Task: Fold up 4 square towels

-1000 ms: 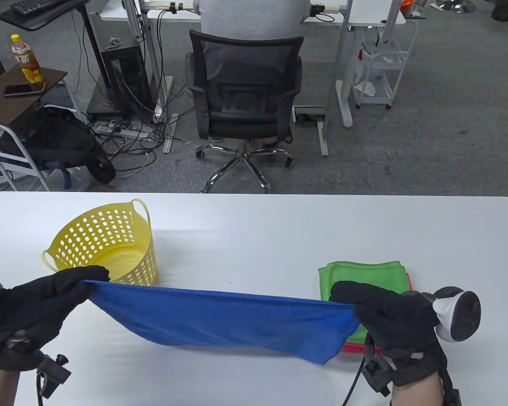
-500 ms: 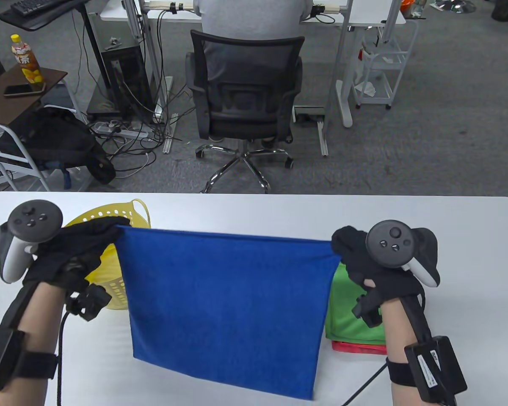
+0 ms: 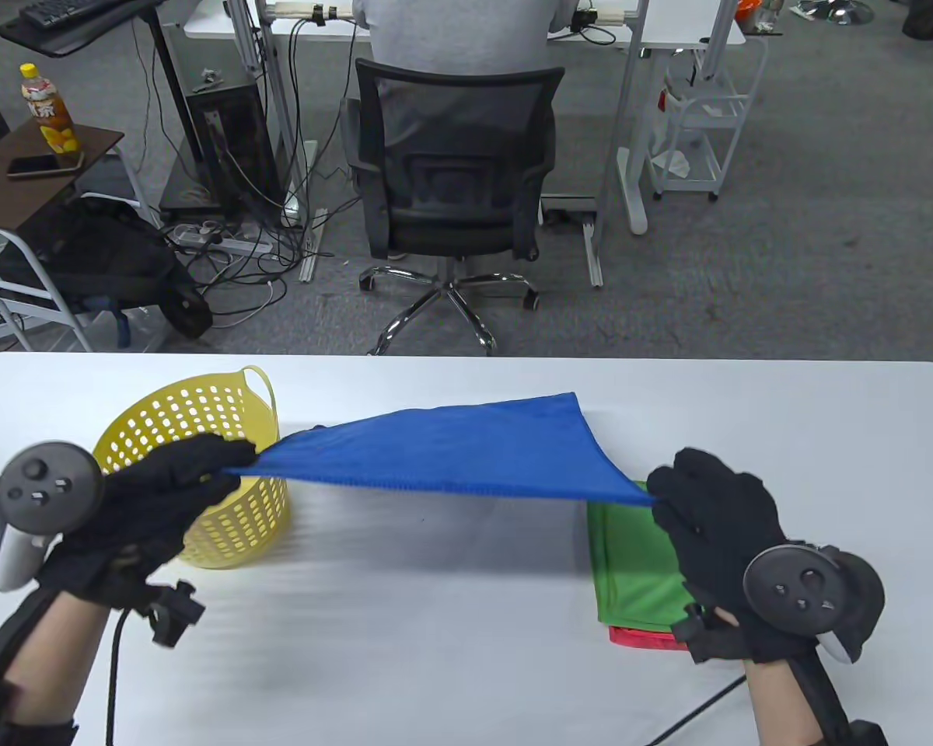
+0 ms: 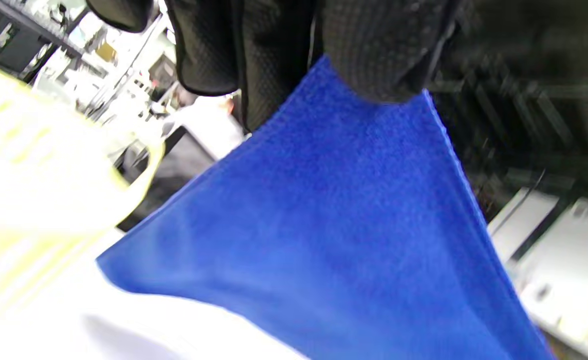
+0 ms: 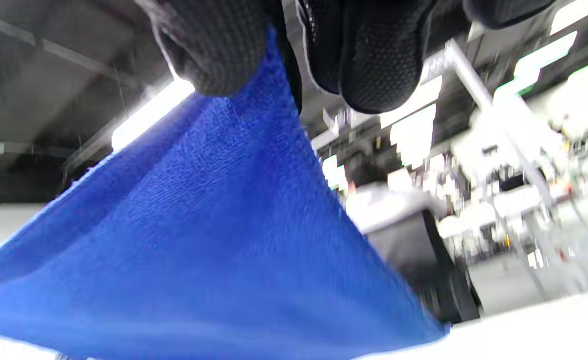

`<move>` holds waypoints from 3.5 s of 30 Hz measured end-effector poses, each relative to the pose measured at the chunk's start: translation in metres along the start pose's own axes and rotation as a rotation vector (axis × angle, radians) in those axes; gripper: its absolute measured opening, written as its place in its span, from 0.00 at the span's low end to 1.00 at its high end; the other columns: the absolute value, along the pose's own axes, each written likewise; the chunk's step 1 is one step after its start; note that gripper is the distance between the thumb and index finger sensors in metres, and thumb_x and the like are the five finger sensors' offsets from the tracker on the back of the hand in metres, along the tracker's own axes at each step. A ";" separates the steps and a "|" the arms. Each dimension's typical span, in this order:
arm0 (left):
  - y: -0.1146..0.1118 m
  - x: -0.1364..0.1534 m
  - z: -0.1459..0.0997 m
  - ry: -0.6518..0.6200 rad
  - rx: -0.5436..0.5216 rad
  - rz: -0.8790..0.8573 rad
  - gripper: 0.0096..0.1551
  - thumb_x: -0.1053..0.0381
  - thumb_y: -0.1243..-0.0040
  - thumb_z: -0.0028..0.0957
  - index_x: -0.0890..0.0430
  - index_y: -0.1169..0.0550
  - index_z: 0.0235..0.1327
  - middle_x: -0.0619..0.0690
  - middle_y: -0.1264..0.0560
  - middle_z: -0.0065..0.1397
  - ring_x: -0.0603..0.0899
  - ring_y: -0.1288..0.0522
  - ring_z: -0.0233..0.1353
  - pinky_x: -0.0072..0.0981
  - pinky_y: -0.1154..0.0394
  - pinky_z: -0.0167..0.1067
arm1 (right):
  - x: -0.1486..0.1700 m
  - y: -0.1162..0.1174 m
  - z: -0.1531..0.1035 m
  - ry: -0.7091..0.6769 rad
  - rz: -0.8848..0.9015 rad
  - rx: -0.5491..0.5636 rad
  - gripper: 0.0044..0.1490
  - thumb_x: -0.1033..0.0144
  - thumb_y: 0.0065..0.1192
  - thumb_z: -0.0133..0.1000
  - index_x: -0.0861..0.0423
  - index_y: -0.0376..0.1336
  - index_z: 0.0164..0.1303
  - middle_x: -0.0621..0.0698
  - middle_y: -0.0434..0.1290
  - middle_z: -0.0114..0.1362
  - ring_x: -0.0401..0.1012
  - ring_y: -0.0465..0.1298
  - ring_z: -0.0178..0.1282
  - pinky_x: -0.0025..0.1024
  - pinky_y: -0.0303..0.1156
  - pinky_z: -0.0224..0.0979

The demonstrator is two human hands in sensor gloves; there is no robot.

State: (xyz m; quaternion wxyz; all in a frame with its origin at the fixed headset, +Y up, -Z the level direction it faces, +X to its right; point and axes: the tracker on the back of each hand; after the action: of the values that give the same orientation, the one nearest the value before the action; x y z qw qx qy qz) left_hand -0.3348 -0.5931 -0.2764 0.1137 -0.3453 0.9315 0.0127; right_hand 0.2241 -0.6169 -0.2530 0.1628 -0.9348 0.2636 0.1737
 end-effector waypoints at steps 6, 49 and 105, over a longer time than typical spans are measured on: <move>-0.074 0.048 -0.069 0.118 0.185 0.172 0.24 0.44 0.37 0.55 0.42 0.16 0.64 0.45 0.19 0.74 0.62 0.27 0.81 0.64 0.40 0.81 | 0.011 0.077 -0.055 0.002 -0.110 -0.433 0.28 0.64 0.69 0.56 0.61 0.76 0.63 0.70 0.66 0.81 0.63 0.69 0.75 0.78 0.52 0.71; -0.111 0.116 -0.036 0.375 0.174 0.163 0.37 0.32 0.49 0.56 0.44 0.27 0.77 0.48 0.26 0.80 0.63 0.30 0.82 0.63 0.43 0.82 | -0.004 0.174 -0.050 0.493 -0.293 -0.700 0.38 0.55 0.60 0.62 0.73 0.67 0.69 0.72 0.78 0.59 0.50 0.82 0.43 0.49 0.76 0.51; -0.124 0.107 -0.043 0.240 0.261 0.177 0.39 0.31 0.48 0.54 0.41 0.31 0.81 0.53 0.33 0.85 0.65 0.31 0.81 0.64 0.42 0.81 | -0.168 0.302 0.040 0.437 0.257 -0.745 0.35 0.64 0.66 0.59 0.67 0.59 0.72 0.67 0.76 0.59 0.38 0.84 0.35 0.49 0.80 0.54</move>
State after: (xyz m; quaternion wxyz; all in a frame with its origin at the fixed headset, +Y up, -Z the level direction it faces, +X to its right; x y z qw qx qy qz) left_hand -0.3419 -0.7602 -0.2517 0.0441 -0.2433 0.9589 -0.1394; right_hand -0.0858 -0.7714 -0.2841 -0.2674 -0.9040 0.3252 0.0739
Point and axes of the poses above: the tracker on the back of each hand, its own x axis roughly to the little-finger side, its own z axis roughly from the wrist to the fingertips, y = z × x
